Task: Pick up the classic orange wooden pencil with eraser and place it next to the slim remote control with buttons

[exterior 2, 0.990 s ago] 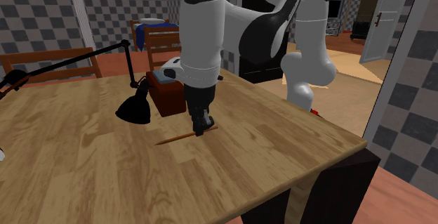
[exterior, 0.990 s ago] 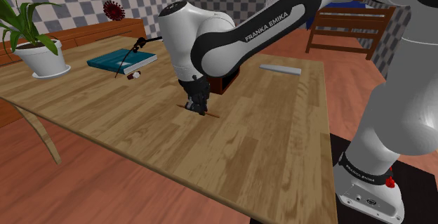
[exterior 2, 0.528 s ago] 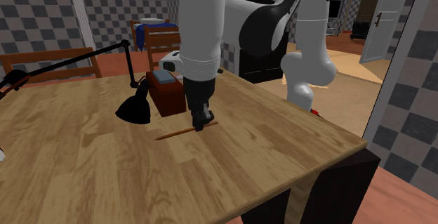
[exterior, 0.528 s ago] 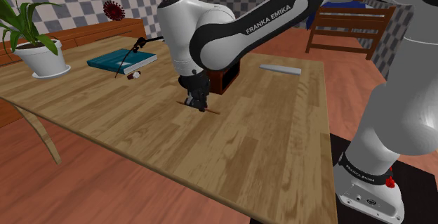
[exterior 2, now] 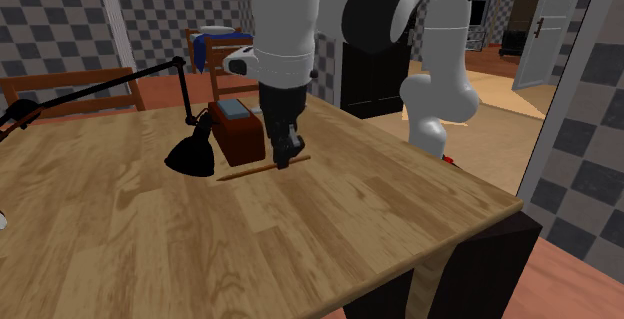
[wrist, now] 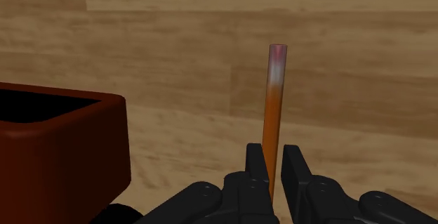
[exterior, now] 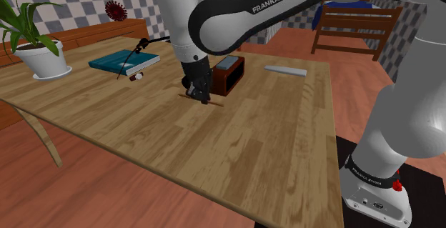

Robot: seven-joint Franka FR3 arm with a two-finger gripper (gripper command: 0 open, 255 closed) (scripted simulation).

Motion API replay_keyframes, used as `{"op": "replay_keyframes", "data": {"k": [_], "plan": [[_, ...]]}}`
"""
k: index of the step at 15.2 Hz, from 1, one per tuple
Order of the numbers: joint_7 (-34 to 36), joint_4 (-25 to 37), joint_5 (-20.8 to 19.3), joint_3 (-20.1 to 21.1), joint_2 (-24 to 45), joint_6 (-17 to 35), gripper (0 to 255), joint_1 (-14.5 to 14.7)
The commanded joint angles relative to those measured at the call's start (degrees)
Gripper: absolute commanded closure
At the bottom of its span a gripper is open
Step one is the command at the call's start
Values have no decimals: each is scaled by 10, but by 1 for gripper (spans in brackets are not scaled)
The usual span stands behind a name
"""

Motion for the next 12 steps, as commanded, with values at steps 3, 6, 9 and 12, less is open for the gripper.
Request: {"op": "replay_keyframes", "data": {"k": [3, 6, 9, 12], "plan": [[-8, 25, 5, 0, -6, -30, 255, 0], [-22, 7, 13, -4, -30, -31, 255, -6], [-58, -64, 32, -21, -93, -11, 255, -21], [-95, -128, 46, -43, -153, 4, 255, -31]]}}
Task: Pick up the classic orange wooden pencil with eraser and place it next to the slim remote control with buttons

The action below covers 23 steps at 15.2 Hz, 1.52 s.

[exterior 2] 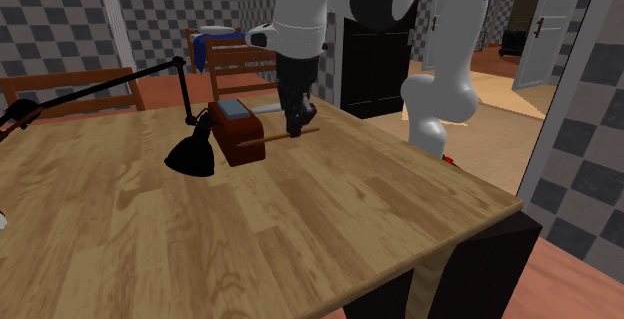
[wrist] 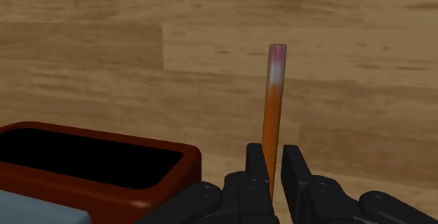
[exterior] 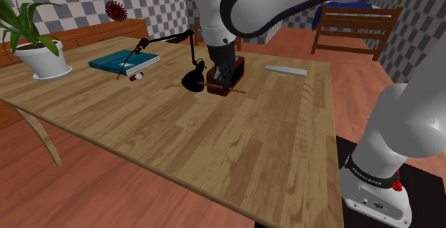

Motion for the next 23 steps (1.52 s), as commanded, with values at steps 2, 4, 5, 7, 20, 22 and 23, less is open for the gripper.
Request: {"op": "replay_keyframes", "data": {"k": [2, 4, 5, 7, 20, 22, 23], "plan": [[-37, -64, 11, -23, -59, 15, 255, -8], [-61, -101, 14, -40, -96, 20, 255, -13], [-74, -118, 15, -49, -114, 22, 255, -15], [-98, -151, 14, -67, -149, 25, 255, -20], [-263, -305, -48, -205, -346, 14, 255, -76], [-290, -319, -65, -229, -370, 11, 255, -90], [-304, -325, -74, -242, -381, 10, 255, -97]]}}
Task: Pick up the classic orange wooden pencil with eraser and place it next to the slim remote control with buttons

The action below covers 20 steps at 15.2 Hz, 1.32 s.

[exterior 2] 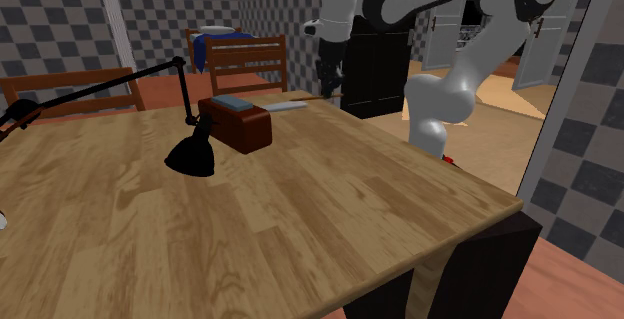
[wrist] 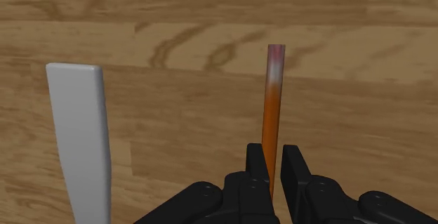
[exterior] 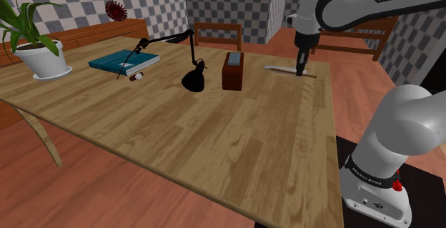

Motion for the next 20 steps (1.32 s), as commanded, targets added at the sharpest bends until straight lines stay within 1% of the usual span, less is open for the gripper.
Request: {"op": "replay_keyframes", "data": {"k": [1, 5, 9, 20], "plan": [[-27, -11, -17, -24, -19, -1, 255, -14], [-84, -25, -57, -76, -50, -4, 255, -47], [-143, -26, -97, -130, -67, -2, 255, -79], [-124, -102, -129, -155, -55, 84, 255, -92]]}}
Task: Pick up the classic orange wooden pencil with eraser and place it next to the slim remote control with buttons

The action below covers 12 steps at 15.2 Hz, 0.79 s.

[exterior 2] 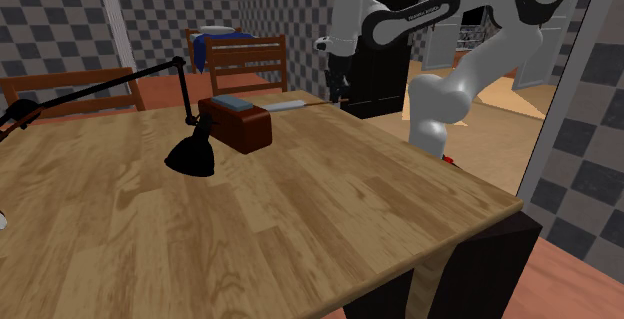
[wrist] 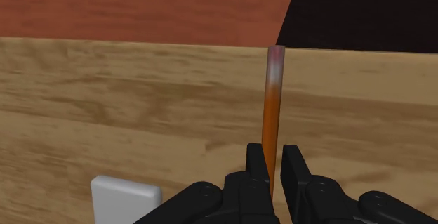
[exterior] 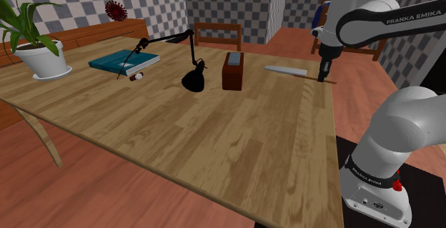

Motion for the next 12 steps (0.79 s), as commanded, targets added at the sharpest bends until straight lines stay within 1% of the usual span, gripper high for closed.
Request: {"op": "replay_keyframes", "data": {"k": [1, 3, 10, 11, 12], "plan": [[4, -13, -7, -5, 4, 17, 255, -3], [7, -25, -14, -10, 10, 34, 255, -5], [7, -25, -14, -10, 10, 34, 255, -5], [7, -25, -14, -10, 10, 34, 0, -5], [7, -25, -14, -10, 10, 34, 0, -5]]}}
